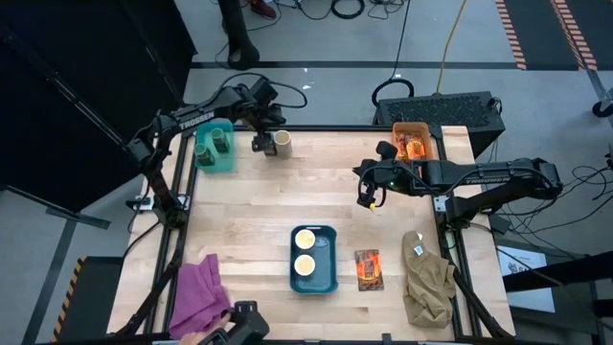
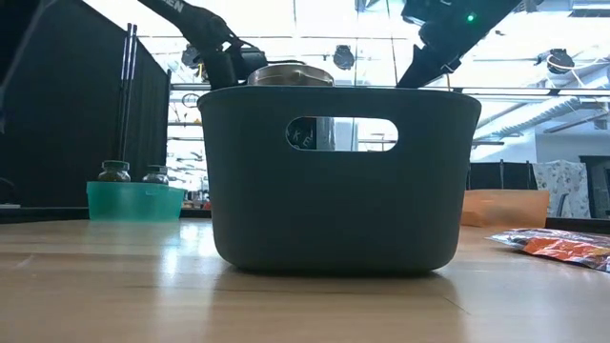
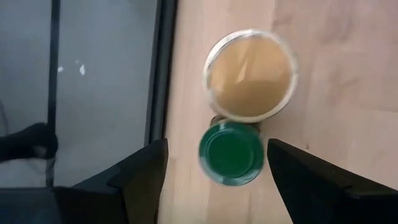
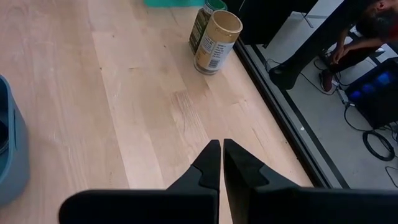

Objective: Sort spices by type
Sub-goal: Put the green seasoning bottle into the light blue bin

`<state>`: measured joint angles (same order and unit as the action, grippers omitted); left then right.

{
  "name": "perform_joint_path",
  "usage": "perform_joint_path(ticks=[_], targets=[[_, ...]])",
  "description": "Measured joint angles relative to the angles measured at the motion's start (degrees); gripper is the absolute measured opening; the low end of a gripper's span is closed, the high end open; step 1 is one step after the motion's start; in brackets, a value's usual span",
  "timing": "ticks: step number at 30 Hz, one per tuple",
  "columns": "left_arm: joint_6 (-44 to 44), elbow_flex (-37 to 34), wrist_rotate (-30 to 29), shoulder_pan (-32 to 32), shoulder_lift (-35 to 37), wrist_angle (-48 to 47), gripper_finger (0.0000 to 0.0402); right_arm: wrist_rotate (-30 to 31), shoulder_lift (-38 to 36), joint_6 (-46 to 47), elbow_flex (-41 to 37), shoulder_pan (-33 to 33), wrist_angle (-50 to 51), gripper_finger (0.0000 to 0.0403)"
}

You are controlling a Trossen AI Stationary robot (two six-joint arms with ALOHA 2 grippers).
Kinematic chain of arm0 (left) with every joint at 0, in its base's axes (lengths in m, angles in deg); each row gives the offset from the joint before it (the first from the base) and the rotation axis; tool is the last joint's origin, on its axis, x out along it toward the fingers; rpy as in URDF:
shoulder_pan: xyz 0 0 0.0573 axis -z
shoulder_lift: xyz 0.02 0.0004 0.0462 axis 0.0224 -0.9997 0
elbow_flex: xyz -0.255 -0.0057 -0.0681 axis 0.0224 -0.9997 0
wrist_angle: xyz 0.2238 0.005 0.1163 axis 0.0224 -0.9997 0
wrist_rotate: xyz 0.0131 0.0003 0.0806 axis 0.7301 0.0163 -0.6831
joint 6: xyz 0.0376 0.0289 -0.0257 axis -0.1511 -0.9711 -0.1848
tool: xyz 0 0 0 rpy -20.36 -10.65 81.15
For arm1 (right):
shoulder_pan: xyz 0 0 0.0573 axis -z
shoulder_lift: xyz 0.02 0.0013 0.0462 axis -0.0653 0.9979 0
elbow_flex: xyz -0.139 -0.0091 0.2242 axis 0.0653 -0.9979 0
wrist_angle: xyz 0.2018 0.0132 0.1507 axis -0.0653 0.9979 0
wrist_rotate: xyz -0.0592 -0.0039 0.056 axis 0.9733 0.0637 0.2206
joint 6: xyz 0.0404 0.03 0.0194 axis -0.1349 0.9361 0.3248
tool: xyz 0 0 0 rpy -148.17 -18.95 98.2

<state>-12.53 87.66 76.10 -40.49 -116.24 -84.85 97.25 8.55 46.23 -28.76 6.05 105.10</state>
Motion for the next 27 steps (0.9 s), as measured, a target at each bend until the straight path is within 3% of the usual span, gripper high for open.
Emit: perform_joint_path(ticks=[4, 27], targets=[[-1.2, 0.0, 3.7, -0.2, 0.0, 0.1, 0.0281, 0.0, 0.0, 0.2, 0.0, 0.0, 0.4, 0.0], [-1.1, -1.1, 5.2, -2.8, 0.1, 0.3, 0.0281, 0.0, 0.0, 0.3, 0.0, 0.0, 0.5, 0.0]])
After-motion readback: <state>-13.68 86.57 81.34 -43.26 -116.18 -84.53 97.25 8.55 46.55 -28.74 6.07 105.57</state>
